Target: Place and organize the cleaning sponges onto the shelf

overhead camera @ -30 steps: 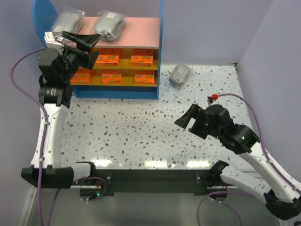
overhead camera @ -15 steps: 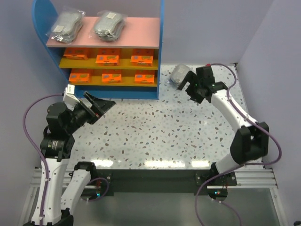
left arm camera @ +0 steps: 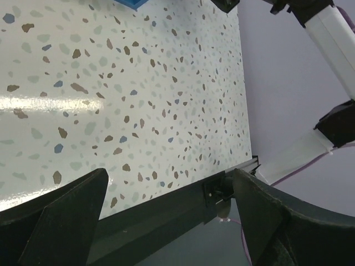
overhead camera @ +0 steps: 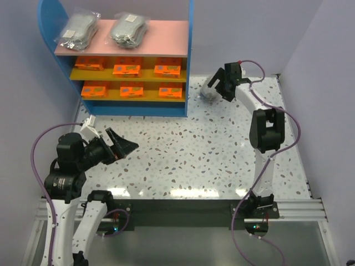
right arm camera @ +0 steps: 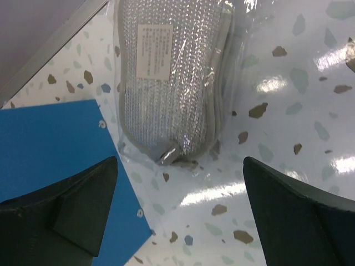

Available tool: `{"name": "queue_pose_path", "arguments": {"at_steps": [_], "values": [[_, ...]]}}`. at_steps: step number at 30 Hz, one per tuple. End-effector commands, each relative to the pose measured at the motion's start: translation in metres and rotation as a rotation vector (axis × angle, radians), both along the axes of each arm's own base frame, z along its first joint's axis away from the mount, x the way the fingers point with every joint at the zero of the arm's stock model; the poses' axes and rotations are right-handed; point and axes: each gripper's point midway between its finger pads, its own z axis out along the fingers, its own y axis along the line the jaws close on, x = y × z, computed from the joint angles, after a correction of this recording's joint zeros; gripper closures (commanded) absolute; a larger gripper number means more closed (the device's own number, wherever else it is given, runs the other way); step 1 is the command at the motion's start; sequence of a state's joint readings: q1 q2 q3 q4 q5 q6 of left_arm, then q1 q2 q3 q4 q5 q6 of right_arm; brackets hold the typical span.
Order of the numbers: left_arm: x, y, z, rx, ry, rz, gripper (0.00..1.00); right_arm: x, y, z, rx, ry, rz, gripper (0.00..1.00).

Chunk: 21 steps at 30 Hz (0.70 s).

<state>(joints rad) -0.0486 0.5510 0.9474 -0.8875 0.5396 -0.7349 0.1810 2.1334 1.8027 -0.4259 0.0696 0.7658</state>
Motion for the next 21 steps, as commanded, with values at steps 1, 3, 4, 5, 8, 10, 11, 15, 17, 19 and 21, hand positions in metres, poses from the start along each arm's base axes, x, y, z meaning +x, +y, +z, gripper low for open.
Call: {"name": "queue_pose_path", "arguments": {"at_steps": [1, 3, 4, 5, 8, 10, 11, 15, 17, 19, 21], "values": [[-0.019, -0.003, -0.01, 0.011, 0.023, -0.043, 0.0, 0.037, -0.005, 0.017, -0.027, -0.101, -0.032, 0.02], [-0.022, -0.003, -0.013, -0.001, 0.034, -0.04, 0.0, 0.049, -0.008, 0.006, -0.026, -0.093, -0.06, 0.02], [-0.023, -0.003, -0.014, -0.003, 0.042, -0.036, 0.0, 0.053, -0.011, 0.004, -0.028, -0.095, -0.077, 0.02], [-0.023, -0.003, -0.014, -0.005, 0.047, -0.03, 0.0, 0.059, -0.014, 0.004, -0.018, -0.106, -0.091, 0.02], [-0.024, -0.001, -0.014, -0.001, 0.057, -0.013, 0.0, 0.074, -0.013, -0.01, 0.02, -0.112, -0.112, 0.02], [-0.023, 0.002, -0.014, 0.006, 0.06, 0.003, 0.0, 0.079, -0.011, -0.034, 0.029, -0.074, -0.11, 0.03], [-0.023, 0.002, -0.016, 0.008, 0.07, 0.009, 0.0, 0.084, -0.01, -0.03, 0.035, -0.078, -0.106, 0.04], [-0.02, 0.004, -0.019, 0.002, 0.079, 0.029, 0.0, 0.083, -0.004, -0.051, 0.058, -0.047, -0.085, 0.09], [-0.017, 0.003, -0.02, -0.014, 0.079, 0.04, 0.0, 0.07, -0.002, -0.069, 0.065, -0.019, -0.072, 0.12], [-0.013, 0.002, -0.022, -0.031, 0.077, 0.047, 0.0, 0.048, -0.001, -0.078, 0.069, 0.014, -0.051, 0.15], [-0.01, 0.002, -0.027, -0.038, 0.083, 0.051, 0.0, 0.037, 0.001, -0.077, 0.081, 0.002, -0.025, 0.17]]}}
